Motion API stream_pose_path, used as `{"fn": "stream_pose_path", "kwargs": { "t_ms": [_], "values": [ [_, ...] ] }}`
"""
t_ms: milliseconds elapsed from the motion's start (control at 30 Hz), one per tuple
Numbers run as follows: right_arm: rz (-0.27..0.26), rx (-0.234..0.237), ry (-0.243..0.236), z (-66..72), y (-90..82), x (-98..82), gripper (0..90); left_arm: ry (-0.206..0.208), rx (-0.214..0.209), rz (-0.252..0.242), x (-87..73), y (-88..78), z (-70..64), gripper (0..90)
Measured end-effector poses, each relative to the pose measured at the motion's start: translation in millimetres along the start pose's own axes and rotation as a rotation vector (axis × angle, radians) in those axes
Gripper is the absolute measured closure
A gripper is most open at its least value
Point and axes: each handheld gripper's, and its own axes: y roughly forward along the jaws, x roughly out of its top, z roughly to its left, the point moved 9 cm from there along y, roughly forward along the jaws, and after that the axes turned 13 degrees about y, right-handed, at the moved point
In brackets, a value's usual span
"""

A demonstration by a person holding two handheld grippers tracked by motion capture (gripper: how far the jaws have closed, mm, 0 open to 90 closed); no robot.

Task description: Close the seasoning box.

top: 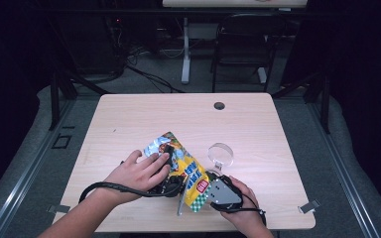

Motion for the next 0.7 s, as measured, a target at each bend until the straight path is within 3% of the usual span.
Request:
{"fn": "stream_pose_path", "kwargs": {
  "t_ms": [333,700],
  "values": [
    [0.003,-0.001,-0.002,0.2,-0.3,-0.1,71.2,0.003,-0.010,0.001,0.8,-1.6,1.2,58.0],
    [0.010,-0.002,0.006,-1.2,0.3,-1.1,71.2,0.019,0.021,0.002,1.9,-5.4,6.9,58.8]
  ]
}}
